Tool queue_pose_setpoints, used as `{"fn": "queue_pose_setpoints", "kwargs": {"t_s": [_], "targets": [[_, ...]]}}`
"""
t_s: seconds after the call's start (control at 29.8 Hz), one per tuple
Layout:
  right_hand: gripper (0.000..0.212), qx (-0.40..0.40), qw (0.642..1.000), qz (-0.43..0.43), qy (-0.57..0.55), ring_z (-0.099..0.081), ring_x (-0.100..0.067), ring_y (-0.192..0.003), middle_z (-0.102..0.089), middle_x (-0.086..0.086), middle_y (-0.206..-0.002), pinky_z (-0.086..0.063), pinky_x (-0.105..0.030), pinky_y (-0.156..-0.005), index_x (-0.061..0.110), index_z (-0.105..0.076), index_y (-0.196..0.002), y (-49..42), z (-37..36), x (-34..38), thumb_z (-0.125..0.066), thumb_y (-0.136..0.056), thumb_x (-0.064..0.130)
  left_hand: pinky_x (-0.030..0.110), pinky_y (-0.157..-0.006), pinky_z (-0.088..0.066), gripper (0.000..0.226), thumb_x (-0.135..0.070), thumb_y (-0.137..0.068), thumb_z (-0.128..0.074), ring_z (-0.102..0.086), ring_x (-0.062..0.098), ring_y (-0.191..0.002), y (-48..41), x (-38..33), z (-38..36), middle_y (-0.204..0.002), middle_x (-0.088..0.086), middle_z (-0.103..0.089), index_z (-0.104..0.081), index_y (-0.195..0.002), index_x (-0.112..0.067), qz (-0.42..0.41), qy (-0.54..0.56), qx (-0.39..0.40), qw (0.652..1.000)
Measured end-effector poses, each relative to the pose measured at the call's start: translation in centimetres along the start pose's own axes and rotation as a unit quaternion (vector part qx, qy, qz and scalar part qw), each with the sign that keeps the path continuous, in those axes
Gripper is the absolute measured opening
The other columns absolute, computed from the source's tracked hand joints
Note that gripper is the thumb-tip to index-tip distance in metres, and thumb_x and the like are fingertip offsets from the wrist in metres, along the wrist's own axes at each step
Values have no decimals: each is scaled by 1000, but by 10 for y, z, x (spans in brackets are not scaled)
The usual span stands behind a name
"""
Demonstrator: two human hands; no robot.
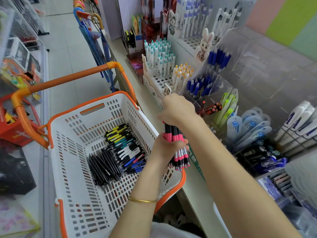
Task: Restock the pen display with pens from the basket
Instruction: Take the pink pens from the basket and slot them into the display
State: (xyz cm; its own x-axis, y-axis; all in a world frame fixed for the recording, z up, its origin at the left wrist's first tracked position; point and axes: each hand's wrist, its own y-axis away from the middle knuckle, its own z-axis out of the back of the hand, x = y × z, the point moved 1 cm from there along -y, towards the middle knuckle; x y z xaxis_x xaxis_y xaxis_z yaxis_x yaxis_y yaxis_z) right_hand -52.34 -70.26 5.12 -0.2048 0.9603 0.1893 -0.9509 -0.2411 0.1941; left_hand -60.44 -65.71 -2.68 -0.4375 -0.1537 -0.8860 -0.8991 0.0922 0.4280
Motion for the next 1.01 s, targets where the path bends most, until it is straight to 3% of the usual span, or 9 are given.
{"fn": "queue_pose_setpoints", "kwargs": {"t_s": [0.13, 0.2, 0.3, 0.47, 0.6, 0.71, 0.77, 0.87, 1.01], "targets": [[39, -46, 997, 18, -54, -42, -27, -70, -32, -2, -67, -35, -34, -58, 11, -34, -58, -3, -3, 1, -60, -86, 14, 17, -46, -48, 20, 13, -85, -51, -62, 3, -47, -5, -4, 6, -49, -9, -61, -56, -80, -6, 0, 17, 0, 1000], [38, -66, 995, 16, -76, -44, -26, -68, -32, -1, -70, -38, -34, -58, 11, -36, -58, -4, -5, 3, -59, -88, 17, 28, -59, -57, 17, 7, -80, -61, -71, 16, -66, -8, -4, 9, -69, 4, -71, -61, -96, 3, -10, 36, 1, 999], [32, -122, 986, -11, -114, -45, -23, -71, -39, -3, -89, -38, -34, -60, 10, -38, -68, -6, -7, 5, -53, -94, 23, 43, -79, -60, 43, -3, -70, -68, -72, 30, -89, -6, -4, 10, -101, 22, -70, -61, -112, 2, -8, 49, 18, 999], [25, -253, 955, -20, -153, -43, -18, -80, -44, -3, -99, -33, -30, -63, 11, -49, -90, -14, 11, 0, -51, -96, 36, 20, -54, -53, 25, 13, -86, -53, -66, 6, -56, -1, 3, 7, -58, -8, -66, -57, -89, -11, -23, 62, 43, 997], [20, -420, 833, -10, -361, -42, -6, -62, -43, 6, -74, -36, -20, -57, 13, -42, -85, -3, 27, -8, -51, -98, 26, 32, -66, -57, 23, 11, -85, -59, -70, 18, -69, -5, 4, 11, -70, -2, -71, -57, -99, -8, -17, 91, 62, 994], [17, -437, 754, 4, -491, -59, -9, -61, -53, 0, -75, -47, -16, -54, 14, -41, -84, 19, 34, -18, -53, -96, 15, 37, -75, -59, 27, 10, -79, -64, -70, 23, -76, -3, 4, 11, -84, 8, -71, -61, -101, -4, -20, 171, 41, 984], [19, -398, 754, 3, -522, -67, -20, -71, -58, -5, -83, -55, -25, -59, 19, -44, -85, 37, 18, -21, -56, -93, 7, 38, -74, -59, 31, 4, -70, -68, -69, 23, -75, -4, 0, 12, -84, 9, -70, -62, -99, -3, -21, 236, 17, 971], [18, -352, 808, -7, -472, -63, -11, -83, -58, 8, -87, -53, -29, -74, 17, -55, -91, 59, -23, -27, -58, -85, 0, 38, -64, -56, 37, -3, -73, -68, -68, 23, -73, -7, -10, 14, -85, 11, -68, -63, -110, 0, -39, 296, -24, 954], [29, -345, 837, -7, -424, -52, 10, -95, -59, 14, -95, -40, -7, -86, 14, -67, -102, 68, -57, -27, -51, -85, -2, 35, -64, -58, 41, 1, -85, -64, -69, 24, -78, -10, -15, 12, -91, 13, -67, -54, -125, 2, -78, 326, -75, 939]]}}
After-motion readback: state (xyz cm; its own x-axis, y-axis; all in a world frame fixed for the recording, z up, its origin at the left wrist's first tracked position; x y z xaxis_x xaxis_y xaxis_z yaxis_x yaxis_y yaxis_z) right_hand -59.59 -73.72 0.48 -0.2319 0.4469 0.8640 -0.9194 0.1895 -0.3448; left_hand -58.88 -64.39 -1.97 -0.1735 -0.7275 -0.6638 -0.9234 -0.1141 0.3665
